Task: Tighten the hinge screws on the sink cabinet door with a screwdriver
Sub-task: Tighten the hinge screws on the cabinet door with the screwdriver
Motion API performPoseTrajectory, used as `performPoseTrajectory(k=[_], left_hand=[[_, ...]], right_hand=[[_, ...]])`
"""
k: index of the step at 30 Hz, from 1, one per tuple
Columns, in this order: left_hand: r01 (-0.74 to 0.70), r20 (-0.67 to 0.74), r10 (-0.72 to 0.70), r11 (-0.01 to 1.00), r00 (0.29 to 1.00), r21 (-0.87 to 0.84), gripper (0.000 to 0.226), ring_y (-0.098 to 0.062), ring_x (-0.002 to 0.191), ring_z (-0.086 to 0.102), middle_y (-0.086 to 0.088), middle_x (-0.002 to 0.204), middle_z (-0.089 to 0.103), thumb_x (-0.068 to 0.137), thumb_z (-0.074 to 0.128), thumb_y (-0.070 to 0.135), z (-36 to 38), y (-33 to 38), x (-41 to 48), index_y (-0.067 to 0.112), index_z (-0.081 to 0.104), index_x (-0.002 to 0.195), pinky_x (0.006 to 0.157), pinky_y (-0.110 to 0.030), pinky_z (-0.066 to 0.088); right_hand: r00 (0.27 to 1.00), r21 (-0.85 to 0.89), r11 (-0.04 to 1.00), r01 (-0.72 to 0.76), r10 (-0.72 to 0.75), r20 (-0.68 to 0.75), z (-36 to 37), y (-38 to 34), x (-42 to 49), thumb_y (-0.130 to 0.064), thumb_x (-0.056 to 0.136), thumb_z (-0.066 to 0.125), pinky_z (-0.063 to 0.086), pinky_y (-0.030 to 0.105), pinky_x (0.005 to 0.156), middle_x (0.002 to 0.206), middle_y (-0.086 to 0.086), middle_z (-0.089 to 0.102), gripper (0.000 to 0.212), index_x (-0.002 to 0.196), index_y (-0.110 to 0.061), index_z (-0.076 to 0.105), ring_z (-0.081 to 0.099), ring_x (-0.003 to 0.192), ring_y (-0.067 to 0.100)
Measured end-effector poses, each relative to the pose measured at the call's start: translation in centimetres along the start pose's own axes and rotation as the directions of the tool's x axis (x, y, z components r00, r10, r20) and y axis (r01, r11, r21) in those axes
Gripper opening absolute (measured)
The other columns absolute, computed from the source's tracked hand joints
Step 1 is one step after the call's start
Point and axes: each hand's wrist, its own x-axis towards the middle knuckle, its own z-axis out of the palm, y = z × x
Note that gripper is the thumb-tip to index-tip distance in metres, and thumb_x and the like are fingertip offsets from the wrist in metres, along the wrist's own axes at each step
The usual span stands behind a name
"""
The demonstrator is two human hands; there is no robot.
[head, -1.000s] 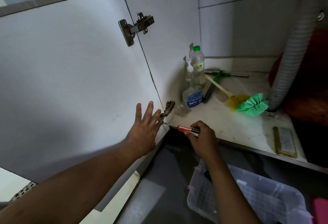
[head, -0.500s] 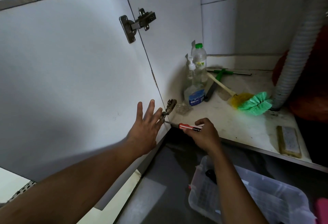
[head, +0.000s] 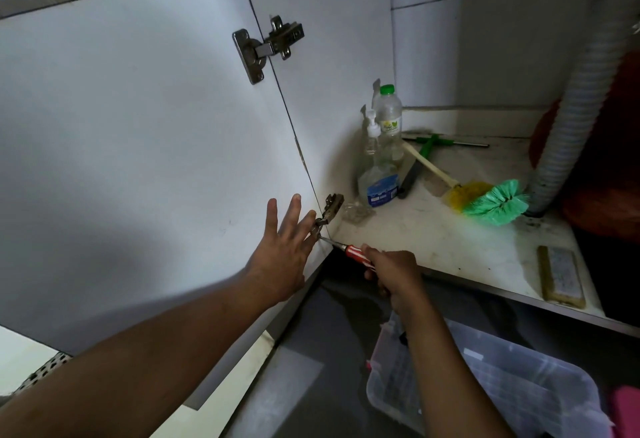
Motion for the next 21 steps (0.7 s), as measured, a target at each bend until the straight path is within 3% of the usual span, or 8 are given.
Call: performPoseTrajectory(k=[6,9,11,14,16,19,21], left_hand=[[-0.001,0.007,0.001,1.000,1.000,-0.004,0.100,-0.059,0.142,-0.029,-0.017,0.169,-0.003,0.084,0.039,0.081,-0.3,0.1,-0.1,0.024,0.012,0.161,0.101,-0.083,-0.022],[-0.002,0.002,0.002,1.000,1.000,-0.018,0.098,-0.058,0.144,-0.027,-0.017,0.169,0.000,0.084,0.041,0.079,-0.5,0.0,-0.3,0.024,0.016,0.161,0.101,-0.083,-0.023],[-0.007,0.004,0.007,1.000,1.000,-0.018,0.098,-0.058,0.144,-0.026,-0.017,0.169,-0.001,0.084,0.042,0.079,-0.6,-0.1,-0.4,0.024,0.016,0.161,0.102,-0.083,-0.023],[-0.010,0.006,0.010,1.000,1.000,-0.010,0.099,-0.058,0.144,-0.027,-0.017,0.169,-0.002,0.085,0.041,0.078,-0.6,-0.2,-0.4,0.023,0.012,0.161,0.102,-0.083,-0.022],[-0.008,0.006,0.008,1.000,1.000,-0.006,0.099,-0.058,0.144,-0.027,-0.017,0.169,-0.003,0.085,0.040,0.079,-0.5,-0.1,-0.4,0.023,0.010,0.161,0.102,-0.083,-0.022],[-0.010,0.013,0.010,1.000,1.000,-0.001,0.099,-0.059,0.143,-0.027,-0.017,0.169,-0.005,0.086,0.038,0.079,-0.6,-0.1,-0.4,0.023,0.009,0.161,0.101,-0.083,-0.023],[-0.011,0.012,0.011,1.000,1.000,0.006,0.098,-0.059,0.143,-0.028,-0.017,0.169,-0.005,0.086,0.038,0.079,-0.6,0.0,-0.4,0.023,0.008,0.161,0.101,-0.083,-0.023]], right_hand=[[0.939,-0.198,0.918,0.344,-0.341,0.050,-0.9,0.7,-0.1,-0.016,0.074,0.083,0.043,0.009,0.055,0.105,-0.005,0.054,0.046,0.104,-0.025,0.049,0.058,0.098,0.012],[0.839,-0.380,0.774,0.506,-0.543,0.010,-1.1,1.7,0.1,-0.028,0.076,0.082,0.046,0.014,0.067,0.105,-0.009,0.053,0.039,0.105,-0.026,0.055,0.052,0.098,0.007],[0.799,-0.457,0.713,0.531,-0.602,-0.011,-1.2,2.1,0.3,-0.036,0.079,0.078,0.051,0.021,0.073,0.104,-0.010,0.054,0.038,0.110,-0.024,0.058,0.052,0.096,0.007],[0.815,-0.423,0.752,0.506,-0.577,-0.052,-0.6,2.0,0.2,-0.042,0.083,0.073,0.056,0.026,0.073,0.098,-0.009,0.058,0.033,0.106,-0.023,0.060,0.058,0.091,0.010],[0.841,-0.372,0.812,0.450,-0.525,-0.131,0.1,1.7,0.0,-0.044,0.085,0.070,0.050,0.019,0.059,0.087,-0.006,0.063,0.028,0.098,-0.020,0.063,0.062,0.079,0.009],[0.942,-0.198,0.951,0.236,-0.274,-0.193,0.7,0.8,0.2,-0.045,0.088,0.066,0.036,0.017,0.049,0.078,-0.005,0.064,0.035,0.100,-0.012,0.069,0.054,0.064,0.001],[0.975,-0.117,0.981,0.152,-0.168,-0.144,0.6,0.5,0.3,-0.045,0.088,0.065,0.040,0.020,0.052,0.081,-0.002,0.067,0.040,0.105,-0.009,0.069,0.058,0.068,0.005]])
